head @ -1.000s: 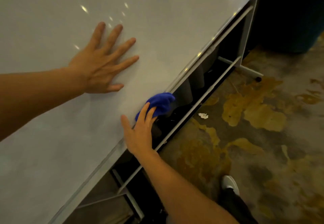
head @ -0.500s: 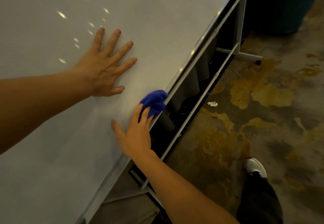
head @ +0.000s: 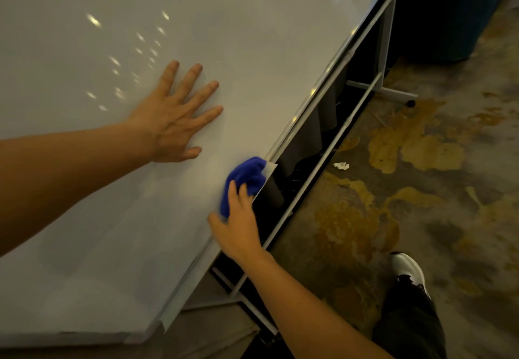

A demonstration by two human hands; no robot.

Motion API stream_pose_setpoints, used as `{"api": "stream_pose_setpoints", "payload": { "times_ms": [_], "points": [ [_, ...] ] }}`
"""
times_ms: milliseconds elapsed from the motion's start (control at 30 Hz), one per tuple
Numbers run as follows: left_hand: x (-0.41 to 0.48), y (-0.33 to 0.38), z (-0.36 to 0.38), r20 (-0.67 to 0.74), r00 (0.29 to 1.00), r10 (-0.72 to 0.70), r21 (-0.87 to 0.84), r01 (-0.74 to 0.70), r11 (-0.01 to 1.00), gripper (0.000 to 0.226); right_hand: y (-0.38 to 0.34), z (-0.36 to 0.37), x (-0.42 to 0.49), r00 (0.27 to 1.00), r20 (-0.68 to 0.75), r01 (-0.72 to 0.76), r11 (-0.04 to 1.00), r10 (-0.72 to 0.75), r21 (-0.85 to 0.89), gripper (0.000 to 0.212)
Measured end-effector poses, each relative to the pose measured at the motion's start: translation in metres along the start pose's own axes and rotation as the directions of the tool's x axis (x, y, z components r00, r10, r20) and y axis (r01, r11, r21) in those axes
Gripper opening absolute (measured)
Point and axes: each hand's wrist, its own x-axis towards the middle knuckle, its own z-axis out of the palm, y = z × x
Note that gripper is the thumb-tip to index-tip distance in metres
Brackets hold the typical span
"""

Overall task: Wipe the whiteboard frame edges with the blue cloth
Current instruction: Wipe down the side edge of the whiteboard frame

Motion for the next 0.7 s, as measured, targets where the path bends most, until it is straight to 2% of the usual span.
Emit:
{"api": "stream_pose_setpoints", "payload": {
  "times_ms": [133, 200, 300, 333, 400, 467, 533, 600, 700],
  "points": [
    [-0.011, 0.004, 0.004, -0.004, 1.0, -0.009, 0.017, 0.01, 1.0, 0.093, -0.011, -0.013, 0.026, 0.995, -0.089, -0.049, 0.998, 0.052, 0.031, 0.091],
    [-0.019, 0.009, 0.004, 0.015, 1.0, -0.018, 0.001, 0.018, 1.0, 0.095, -0.015, 0.011, 0.006, 0.996, -0.017, -0.082, 0.995, 0.083, 0.052, 0.097],
    [-0.031, 0.018, 0.008, 0.028, 0.999, -0.017, -0.031, 0.018, 0.999, 0.094, -0.02, 0.056, -0.044, 0.975, 0.19, -0.137, 0.984, 0.113, 0.115, 0.108],
    [-0.036, 0.018, 0.009, 0.027, 1.0, -0.015, -0.035, 0.016, 0.999, 0.093, -0.022, 0.06, -0.048, 0.965, 0.225, -0.171, 0.976, 0.138, 0.136, 0.109],
    [-0.049, 0.016, 0.011, 0.02, 1.0, -0.017, -0.045, 0.018, 0.999, 0.092, -0.031, 0.048, -0.03, 0.953, 0.199, -0.261, 0.953, 0.229, 0.152, 0.105],
    [-0.066, 0.018, 0.012, 0.036, 0.998, -0.043, -0.064, 0.045, 0.997, 0.091, -0.036, 0.025, -0.007, 0.955, 0.116, -0.285, 0.953, 0.274, 0.102, 0.098],
    [-0.089, 0.022, 0.013, 0.069, 0.994, -0.083, -0.095, 0.089, 0.992, 0.09, -0.036, 0.013, 0.002, 0.966, 0.085, -0.248, 0.969, 0.245, 0.021, 0.096],
    [-0.112, 0.031, 0.013, 0.1, 0.986, -0.133, -0.161, 0.148, 0.976, 0.09, -0.036, 0.02, -0.013, 0.97, 0.133, -0.196, 0.978, 0.203, -0.064, 0.099],
    [-0.146, 0.048, 0.012, 0.168, 0.964, -0.205, -0.249, 0.243, 0.938, 0.09, -0.03, 0.042, -0.055, 0.917, 0.341, -0.168, 0.976, 0.206, -0.139, 0.101]
  ]
}}
